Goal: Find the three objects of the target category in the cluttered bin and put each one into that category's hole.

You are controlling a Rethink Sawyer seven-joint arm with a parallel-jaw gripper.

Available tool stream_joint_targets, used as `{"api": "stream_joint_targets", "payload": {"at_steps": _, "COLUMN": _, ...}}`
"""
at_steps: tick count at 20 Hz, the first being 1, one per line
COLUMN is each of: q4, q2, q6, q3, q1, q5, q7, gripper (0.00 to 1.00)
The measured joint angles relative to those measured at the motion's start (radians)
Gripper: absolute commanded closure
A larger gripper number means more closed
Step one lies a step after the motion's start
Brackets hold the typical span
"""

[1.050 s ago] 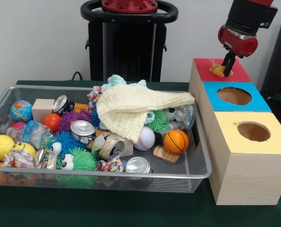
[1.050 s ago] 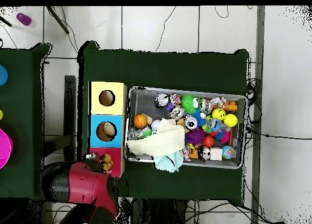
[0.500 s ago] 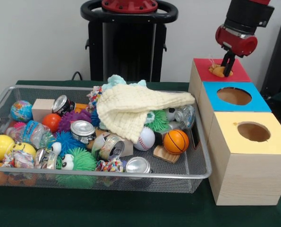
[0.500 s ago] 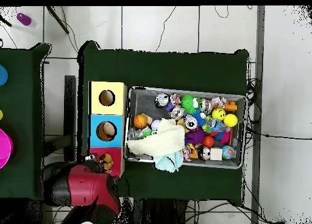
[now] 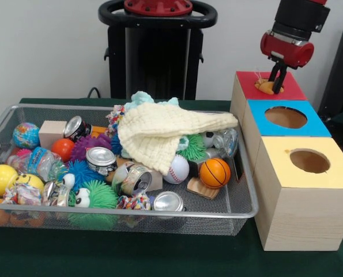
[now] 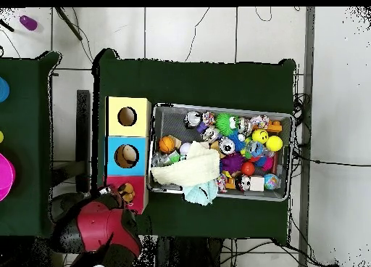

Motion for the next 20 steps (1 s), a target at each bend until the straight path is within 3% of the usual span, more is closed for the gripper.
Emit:
{"api": "stream_joint_targets", "payload": {"at_steps": 13, "q4": -0.006, "q2": -0.03, "q6": -0.002, "q3": 0.054, "q1": -0.05, "q5": -0.148, "q7": 0.0, "gripper": 1.0}}
{"api": "stream_joint_targets", "payload": {"at_steps": 14, "q4": -0.005, "q2": -0.034, "q6": 0.0, "q3": 0.061, "q1": -0.057, "q5": -0.158, "q7": 0.0, "gripper": 0.0}}
{"api": "stream_joint_targets", "payload": {"at_steps": 20, "q4": -0.002, "q2": -0.056, "q6": 0.018, "q3": 0.106, "q1": -0.102, "q5": -0.212, "q7": 0.0, "gripper": 0.0}}
